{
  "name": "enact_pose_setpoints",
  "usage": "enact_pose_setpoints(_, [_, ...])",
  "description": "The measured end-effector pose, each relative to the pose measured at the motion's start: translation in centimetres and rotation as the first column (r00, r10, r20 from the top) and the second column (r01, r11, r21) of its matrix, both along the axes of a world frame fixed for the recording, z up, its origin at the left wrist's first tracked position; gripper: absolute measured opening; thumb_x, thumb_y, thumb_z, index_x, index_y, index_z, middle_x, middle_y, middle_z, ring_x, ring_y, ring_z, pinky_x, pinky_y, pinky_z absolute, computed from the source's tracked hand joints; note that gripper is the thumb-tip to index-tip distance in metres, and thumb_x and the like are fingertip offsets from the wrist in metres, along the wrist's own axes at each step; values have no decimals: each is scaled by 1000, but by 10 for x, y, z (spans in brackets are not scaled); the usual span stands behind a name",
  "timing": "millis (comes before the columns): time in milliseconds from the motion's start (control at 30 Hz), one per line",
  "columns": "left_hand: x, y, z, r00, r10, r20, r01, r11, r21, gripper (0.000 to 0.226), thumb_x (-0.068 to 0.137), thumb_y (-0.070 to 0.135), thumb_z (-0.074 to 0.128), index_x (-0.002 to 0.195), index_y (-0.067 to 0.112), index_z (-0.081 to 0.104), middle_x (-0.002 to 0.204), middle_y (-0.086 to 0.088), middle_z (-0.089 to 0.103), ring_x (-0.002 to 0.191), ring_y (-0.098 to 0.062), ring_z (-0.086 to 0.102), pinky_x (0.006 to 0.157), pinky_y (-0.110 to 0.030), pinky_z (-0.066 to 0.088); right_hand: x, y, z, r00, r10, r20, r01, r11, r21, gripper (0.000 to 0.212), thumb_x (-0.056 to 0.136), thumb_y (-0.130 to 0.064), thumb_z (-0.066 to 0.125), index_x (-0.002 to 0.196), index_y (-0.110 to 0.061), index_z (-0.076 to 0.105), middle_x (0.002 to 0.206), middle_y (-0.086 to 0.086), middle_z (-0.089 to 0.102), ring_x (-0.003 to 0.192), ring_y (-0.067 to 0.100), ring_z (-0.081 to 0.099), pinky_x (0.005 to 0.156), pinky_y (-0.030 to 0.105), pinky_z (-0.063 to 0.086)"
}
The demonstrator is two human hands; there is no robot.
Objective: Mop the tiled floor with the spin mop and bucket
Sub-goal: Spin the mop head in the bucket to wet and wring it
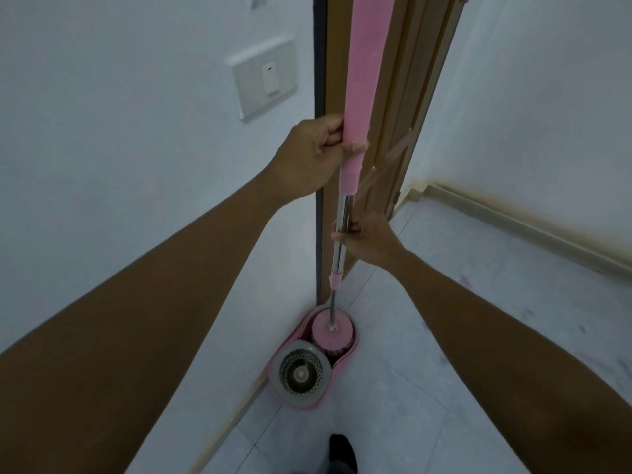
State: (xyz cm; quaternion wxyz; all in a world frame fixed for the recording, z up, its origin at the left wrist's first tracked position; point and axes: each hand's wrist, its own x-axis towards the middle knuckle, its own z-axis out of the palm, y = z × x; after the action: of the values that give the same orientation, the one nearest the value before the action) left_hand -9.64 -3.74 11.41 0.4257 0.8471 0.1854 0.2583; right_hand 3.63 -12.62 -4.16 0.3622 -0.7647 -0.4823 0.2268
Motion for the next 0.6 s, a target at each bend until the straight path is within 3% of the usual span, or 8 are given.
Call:
enact_pose_setpoints(100, [-23, -2, 13, 999, -23, 34, 23, 1000, 7, 42, 97, 22, 61, 134, 4, 52, 124, -9, 65, 105, -21, 69, 96, -30, 56, -20, -2, 17, 998, 40, 52, -42, 999, 27, 13, 85, -25, 73, 95, -17, 74, 84, -5, 73, 76, 6, 70, 71, 16, 54])
enact_pose_setpoints(200, [-43, -4, 19, 998, -29, 53, 27, 999, 33, 42, 98, 22, 59, 135, 3, 50, 124, -9, 63, 108, -21, 67, 97, -31, 55, -41, -4, 25, 993, 56, 100, -63, 996, 62, 11, 84, -24, 75, 94, -19, 74, 82, -6, 71, 78, 7, 70, 71, 9, 49])
enact_pose_setpoints(333, [-68, -4, 21, 997, -39, 70, 35, 998, 58, 42, 99, 24, 59, 134, 4, 51, 121, -6, 65, 108, -18, 67, 97, -30, 55, -65, -6, 27, 989, 87, 123, -97, 992, 83, 13, 83, -21, 75, 92, -12, 75, 87, 3, 76, 82, 9, 71, 79, 17, 55])
enact_pose_setpoints(367, [-73, -4, 21, 997, -39, 71, 35, 998, 60, 42, 98, 25, 59, 134, 4, 52, 121, -6, 65, 108, -18, 67, 96, -30, 56, -71, -7, 26, 988, 89, 129, -100, 991, 84, 14, 82, -20, 75, 91, -10, 75, 88, 5, 76, 82, 9, 71, 79, 14, 55])
enact_pose_setpoints(433, [-83, -5, 19, 997, -37, 70, 33, 998, 58, 41, 98, 25, 59, 133, 5, 52, 121, -6, 65, 107, -18, 67, 95, -28, 56, -83, -7, 25, 987, 91, 134, -101, 993, 68, 16, 83, -20, 75, 90, -6, 74, 88, 9, 76, 83, 10, 71, 75, 8, 52])
enact_pose_setpoints(533, [-95, -6, 13, 997, -40, 61, 37, 998, 40, 41, 98, 24, 59, 134, 5, 52, 123, -6, 65, 107, -19, 67, 95, -26, 56, -99, -8, 21, 990, 84, 111, -88, 996, 27, 17, 84, -19, 74, 91, -4, 73, 91, 12, 75, 86, 19, 72, 79, 17, 55])
enact_pose_setpoints(600, [-102, -6, 8, 998, -40, 54, 39, 999, 24, 42, 98, 25, 60, 135, 6, 52, 124, -6, 65, 109, -19, 67, 95, -27, 56, -109, -10, 16, 991, 77, 105, -78, 997, 7, 17, 84, -19, 74, 93, -4, 73, 93, 11, 75, 87, 19, 72, 78, 15, 53])
